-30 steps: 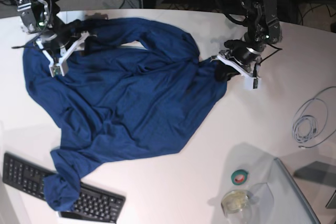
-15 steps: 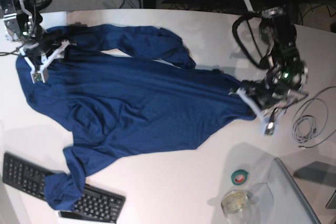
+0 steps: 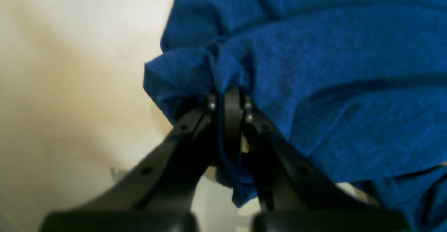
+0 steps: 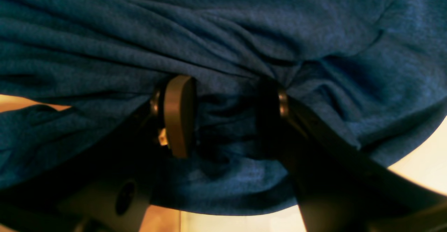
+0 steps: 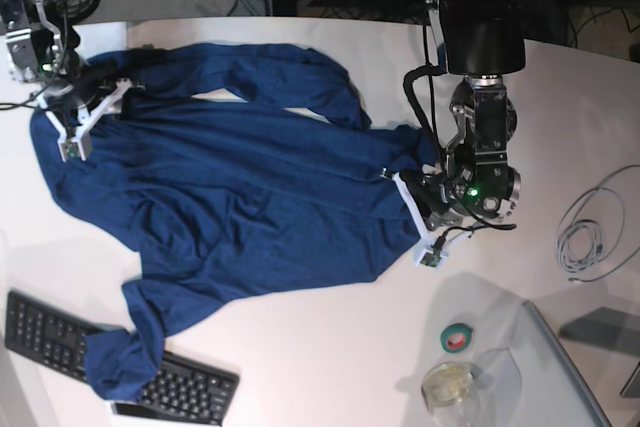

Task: Layout the t-shirt on the table in an organized manner, then fold the t-shirt properly
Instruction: 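Grasp the shirt side with the left gripper and pull it outward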

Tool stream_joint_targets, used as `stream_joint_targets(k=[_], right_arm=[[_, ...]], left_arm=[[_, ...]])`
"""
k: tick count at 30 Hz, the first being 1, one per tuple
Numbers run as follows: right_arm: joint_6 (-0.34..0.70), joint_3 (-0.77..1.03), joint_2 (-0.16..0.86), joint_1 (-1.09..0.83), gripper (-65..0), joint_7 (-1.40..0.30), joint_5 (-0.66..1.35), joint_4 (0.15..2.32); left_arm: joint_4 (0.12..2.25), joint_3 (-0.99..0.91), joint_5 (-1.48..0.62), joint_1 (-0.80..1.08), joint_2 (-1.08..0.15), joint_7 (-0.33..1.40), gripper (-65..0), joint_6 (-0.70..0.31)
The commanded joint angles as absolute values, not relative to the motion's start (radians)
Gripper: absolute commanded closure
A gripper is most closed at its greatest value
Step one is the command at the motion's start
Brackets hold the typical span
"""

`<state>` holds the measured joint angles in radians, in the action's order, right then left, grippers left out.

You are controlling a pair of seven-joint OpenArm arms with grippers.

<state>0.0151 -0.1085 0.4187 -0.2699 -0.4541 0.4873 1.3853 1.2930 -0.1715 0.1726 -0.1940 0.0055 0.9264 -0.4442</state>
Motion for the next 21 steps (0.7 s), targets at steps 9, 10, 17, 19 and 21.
stream_joint_targets(k=[9,10,17,19,21], right_arm=[[0.007,-0.102,0.435,-0.272,-27.9,-0.467,0.483,1.394],[0.007,-0.102,0.435,-0.272,-27.9,-0.467,0.483,1.394],[0.007,-0.102,0.433,-0.271,-27.9,-0.467,0.483,1.395],[0.007,-0.102,0.433,-0.271,-27.9,-0.467,0.483,1.395],[0.007,-0.102,0.432,-0.271,-27.9,-0.467,0.483,1.395]], left_arm=[[1.314,-0.291,0.171,-0.229,-0.028,0.915,-20.7,-0.441],[1.314,-0.312,0.171,-0.243,-0.03,0.915,-25.0,-0.441],[1.432,-0.41,0.163,-0.234,-0.079,0.92,-40.6,-0.446],[1.524,-0.433,0.162,-0.2,-0.076,0.921,-40.6,-0.447],[1.609,-0.44,0.157,-0.133,-0.073,0.915,-40.6,-0.449]])
